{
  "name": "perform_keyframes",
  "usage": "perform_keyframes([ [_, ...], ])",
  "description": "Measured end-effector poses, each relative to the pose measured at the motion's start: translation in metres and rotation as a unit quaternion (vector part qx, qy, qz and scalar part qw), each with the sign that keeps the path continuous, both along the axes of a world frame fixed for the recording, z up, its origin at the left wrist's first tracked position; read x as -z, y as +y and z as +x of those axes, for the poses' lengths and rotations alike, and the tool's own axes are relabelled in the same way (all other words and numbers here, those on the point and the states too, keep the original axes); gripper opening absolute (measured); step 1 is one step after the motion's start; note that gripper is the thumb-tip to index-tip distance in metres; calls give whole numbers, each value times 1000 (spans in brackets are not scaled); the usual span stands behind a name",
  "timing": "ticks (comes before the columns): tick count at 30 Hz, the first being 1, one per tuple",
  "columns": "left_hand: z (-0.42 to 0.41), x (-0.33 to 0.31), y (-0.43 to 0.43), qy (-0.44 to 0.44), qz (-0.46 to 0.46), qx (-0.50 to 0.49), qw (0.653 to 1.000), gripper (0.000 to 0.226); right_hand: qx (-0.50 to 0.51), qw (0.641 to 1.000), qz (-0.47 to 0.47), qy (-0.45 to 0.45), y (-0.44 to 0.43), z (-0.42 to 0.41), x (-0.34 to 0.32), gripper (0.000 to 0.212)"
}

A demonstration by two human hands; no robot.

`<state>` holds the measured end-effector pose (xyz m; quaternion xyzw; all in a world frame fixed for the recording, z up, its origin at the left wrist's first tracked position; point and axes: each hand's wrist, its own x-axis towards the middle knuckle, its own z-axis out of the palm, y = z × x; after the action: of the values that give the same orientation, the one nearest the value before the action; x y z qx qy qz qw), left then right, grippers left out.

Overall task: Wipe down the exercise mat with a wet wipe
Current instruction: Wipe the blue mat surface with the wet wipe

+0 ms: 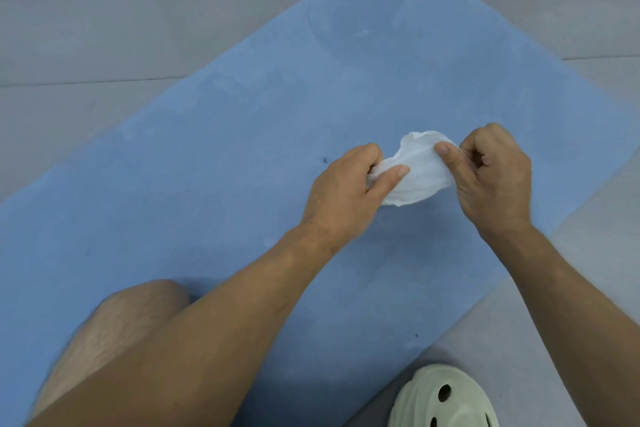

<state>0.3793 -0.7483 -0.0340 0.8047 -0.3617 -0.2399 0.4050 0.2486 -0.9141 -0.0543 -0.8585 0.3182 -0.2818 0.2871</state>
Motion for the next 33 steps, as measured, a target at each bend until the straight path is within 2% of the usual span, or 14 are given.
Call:
perform_keyframes([
  [3,4,2,0,116,65,34,991,44,28,999,20,-31,-2,0,2,41],
  [7,-2,9,6,250,192,39,948,38,39,996,76,-32,-3,2,5,31],
  [10,-9,12,12,376,174,-9,910,54,53,995,82,14,0,1,7,27],
  [12,-14,14,15,393,162,-25,905,56,47,995,73,44,6,-1,10,24],
  [16,-21,23,18,341,163,-98,920,25,-76,988,69,114,37,-8,19,20],
  [19,-19,30,19,280,161,-126,938,15,-210,970,38,117,69,-17,32,25],
  [21,-16,30,21,195,168,-139,956,13,-251,962,5,106,85,-23,41,25],
  [23,-11,29,25,91,170,-151,969,14,-256,960,-36,110,94,-28,49,29],
  [25,-1,31,34,-6,152,-143,978,16,-258,949,-74,164,101,-32,54,51],
  [28,18,40,53,-136,133,-99,977,26,-299,913,-121,252,110,-36,58,74],
  [30,31,51,69,-189,153,-81,967,38,-314,896,-148,278,112,-38,61,78],
  [33,42,67,96,-214,225,-74,948,57,-289,895,-170,293,104,-35,62,79],
])
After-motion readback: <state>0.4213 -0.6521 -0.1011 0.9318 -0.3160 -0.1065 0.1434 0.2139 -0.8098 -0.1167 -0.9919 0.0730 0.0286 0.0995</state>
